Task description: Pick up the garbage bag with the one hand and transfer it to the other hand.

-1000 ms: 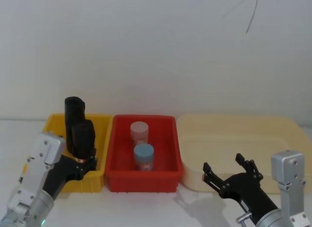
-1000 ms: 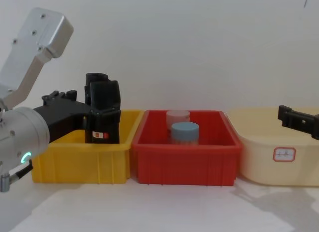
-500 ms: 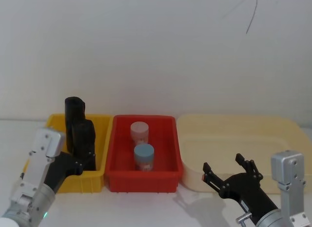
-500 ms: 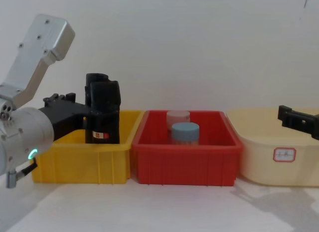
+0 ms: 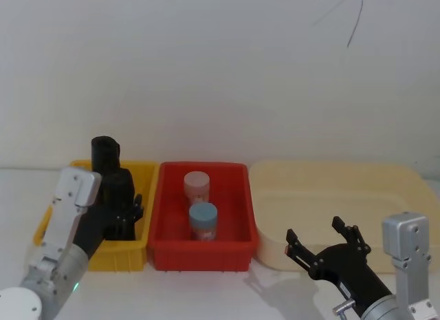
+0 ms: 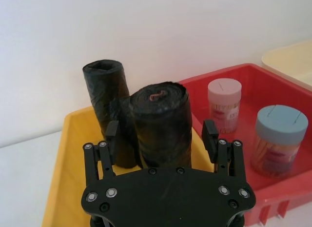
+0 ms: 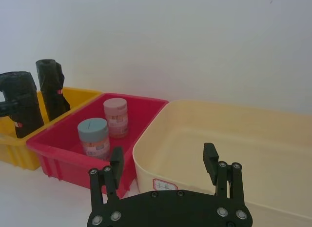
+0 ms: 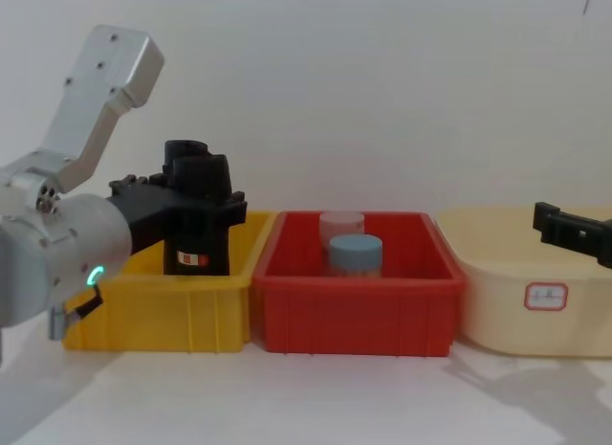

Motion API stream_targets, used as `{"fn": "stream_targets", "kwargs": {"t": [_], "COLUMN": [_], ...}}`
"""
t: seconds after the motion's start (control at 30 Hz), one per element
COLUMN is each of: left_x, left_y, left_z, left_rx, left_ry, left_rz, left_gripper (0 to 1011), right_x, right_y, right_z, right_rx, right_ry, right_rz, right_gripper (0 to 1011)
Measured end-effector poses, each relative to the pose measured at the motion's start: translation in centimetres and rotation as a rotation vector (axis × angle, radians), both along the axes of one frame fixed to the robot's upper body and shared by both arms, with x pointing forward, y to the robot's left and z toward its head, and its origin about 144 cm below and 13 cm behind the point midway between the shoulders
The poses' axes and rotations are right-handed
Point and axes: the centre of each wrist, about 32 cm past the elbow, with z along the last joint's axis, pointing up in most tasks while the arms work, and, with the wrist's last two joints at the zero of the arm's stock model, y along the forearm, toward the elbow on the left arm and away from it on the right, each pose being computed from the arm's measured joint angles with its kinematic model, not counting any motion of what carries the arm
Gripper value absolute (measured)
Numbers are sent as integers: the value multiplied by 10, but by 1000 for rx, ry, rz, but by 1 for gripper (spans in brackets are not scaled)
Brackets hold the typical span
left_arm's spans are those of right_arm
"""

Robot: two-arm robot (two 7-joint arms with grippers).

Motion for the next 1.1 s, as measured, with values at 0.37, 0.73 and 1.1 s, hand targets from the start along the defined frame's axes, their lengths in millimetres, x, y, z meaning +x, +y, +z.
{"fn": "stream_targets", "kwargs": {"t": [0.37, 0.73, 1.1], "left_x": [15, 22, 30], "left_y": [-7, -9, -11], "left_z": [5, 6, 24], "left_rx": [-37, -56, -46], "left_ry": [10, 11, -38], "left_rz": [-13, -7, -31], "left_gripper": [778, 539, 523], "right_x": [0, 0, 0], "right_y": [0, 0, 0], "right_z": [0, 0, 0], "right_rx": [0, 0, 0], "right_ry": [0, 0, 0], "right_rz": [0, 0, 0], "right_gripper": [1000, 1000, 1000]}}
